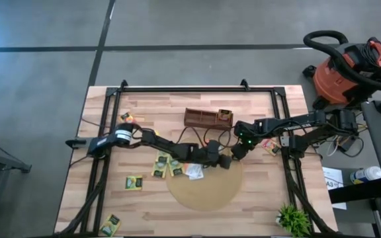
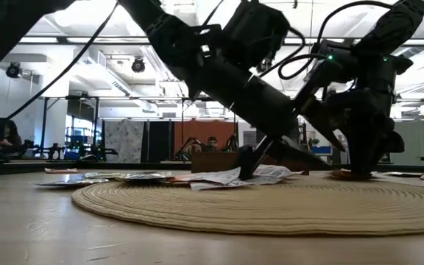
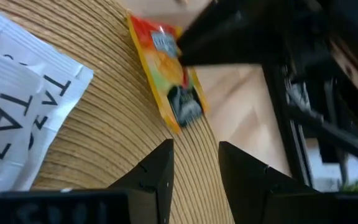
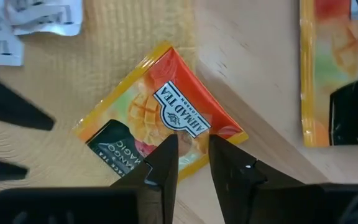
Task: Pick & Place Tea
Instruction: Put the mango tea bag into the right section of the wooden organizer
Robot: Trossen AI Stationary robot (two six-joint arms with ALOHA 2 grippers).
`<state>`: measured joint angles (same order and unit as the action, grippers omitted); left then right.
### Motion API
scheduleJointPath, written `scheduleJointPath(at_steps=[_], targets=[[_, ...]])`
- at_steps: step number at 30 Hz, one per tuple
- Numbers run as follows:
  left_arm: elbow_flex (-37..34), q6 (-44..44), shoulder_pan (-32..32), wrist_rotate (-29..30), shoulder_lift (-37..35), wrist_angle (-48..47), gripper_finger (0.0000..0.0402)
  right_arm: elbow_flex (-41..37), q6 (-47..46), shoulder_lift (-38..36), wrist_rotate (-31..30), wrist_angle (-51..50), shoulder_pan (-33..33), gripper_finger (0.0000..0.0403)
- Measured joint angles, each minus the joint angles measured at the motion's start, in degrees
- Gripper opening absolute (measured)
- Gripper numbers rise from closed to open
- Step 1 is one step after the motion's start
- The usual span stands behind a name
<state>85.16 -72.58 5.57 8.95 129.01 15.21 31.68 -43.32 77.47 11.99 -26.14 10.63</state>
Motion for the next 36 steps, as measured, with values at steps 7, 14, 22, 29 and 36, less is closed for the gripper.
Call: scheduleJointPath(at_steps=[7, 14, 22, 29, 36], targets=[[0.52, -0.38, -1.27, 0.17, 0.00, -2.50, 0.0121, 0.00, -0.08, 0.00, 1.37, 5.38, 0.01, 0.0088], [0.24, 0.70, -1.87, 0.93, -0.04, -4.35, 0.0121, -0.09, -0.01, 0.00, 2.01, 6.59, -0.01, 0.0081], [0.04, 0.99, -0.50, 2.49, -2.45, -8.20, 0.0121, -0.11, 2.10, -1.92, 1.56, 6.61, -0.01, 0.0082], [-0.18, 1.23, 1.44, 7.63, -5.21, -11.74, 0.0121, -0.44, 5.84, -2.45, -0.83, 5.78, -0.01, 0.0077], [-2.11, -5.60, 1.24, 8.55, -3.43, -10.91, 0.0121, -0.59, 7.23, 2.72, -1.50, 7.64, -0.01, 0.0081]])
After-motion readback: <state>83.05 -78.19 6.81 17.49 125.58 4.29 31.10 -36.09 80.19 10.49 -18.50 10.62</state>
